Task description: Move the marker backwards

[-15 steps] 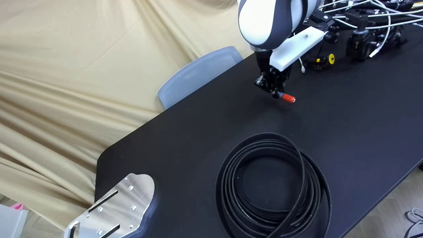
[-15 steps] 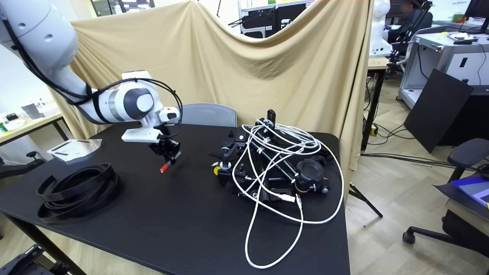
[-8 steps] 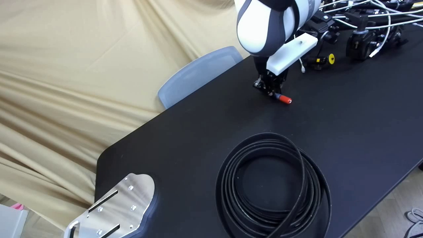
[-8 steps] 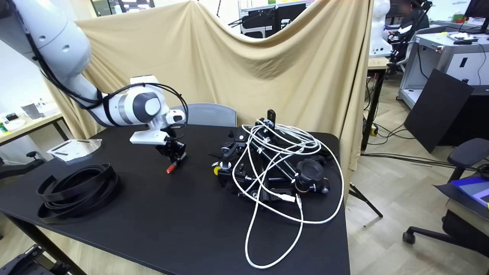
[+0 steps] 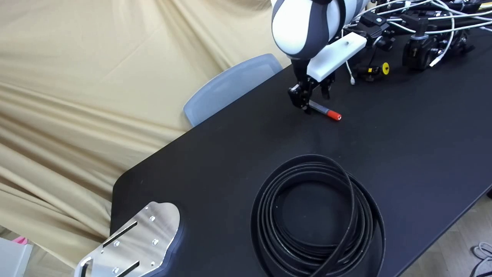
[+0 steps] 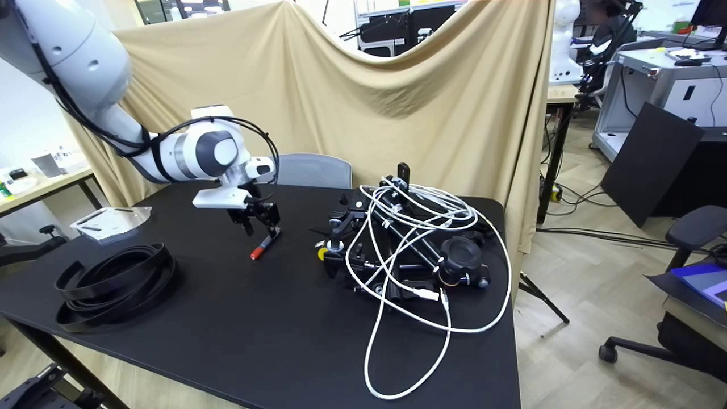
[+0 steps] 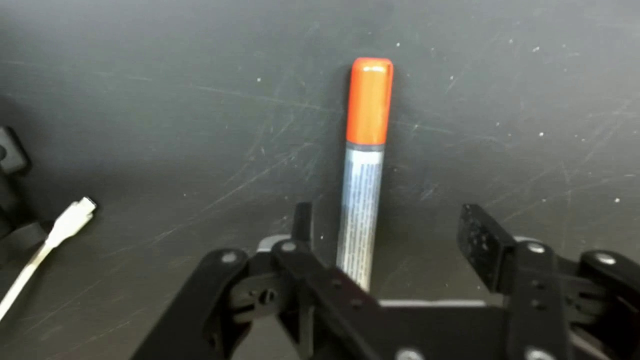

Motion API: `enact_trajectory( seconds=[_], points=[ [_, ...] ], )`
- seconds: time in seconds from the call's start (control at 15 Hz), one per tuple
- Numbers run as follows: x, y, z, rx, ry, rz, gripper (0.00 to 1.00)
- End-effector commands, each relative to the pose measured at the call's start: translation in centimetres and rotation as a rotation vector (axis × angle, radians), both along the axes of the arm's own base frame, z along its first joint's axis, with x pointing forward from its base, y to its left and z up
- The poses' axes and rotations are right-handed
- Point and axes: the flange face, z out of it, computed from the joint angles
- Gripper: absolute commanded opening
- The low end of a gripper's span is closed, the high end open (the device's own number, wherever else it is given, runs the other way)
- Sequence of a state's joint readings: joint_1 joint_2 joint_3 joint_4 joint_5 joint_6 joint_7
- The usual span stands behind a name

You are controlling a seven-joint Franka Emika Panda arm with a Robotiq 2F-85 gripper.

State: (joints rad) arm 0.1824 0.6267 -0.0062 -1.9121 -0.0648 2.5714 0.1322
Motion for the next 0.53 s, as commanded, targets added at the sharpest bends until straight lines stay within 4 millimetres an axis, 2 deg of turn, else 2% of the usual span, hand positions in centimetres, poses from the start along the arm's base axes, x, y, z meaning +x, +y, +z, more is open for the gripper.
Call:
enact_trajectory(
  seconds=[0.0, 0.47],
  points=[
    [-1.4, -0.5, 3.6, -0.027, 0.019, 0.002, 1.0],
    [-6.4, -1.0, 10.2, -0.066, 0.144, 0.038, 1.0]
  ],
)
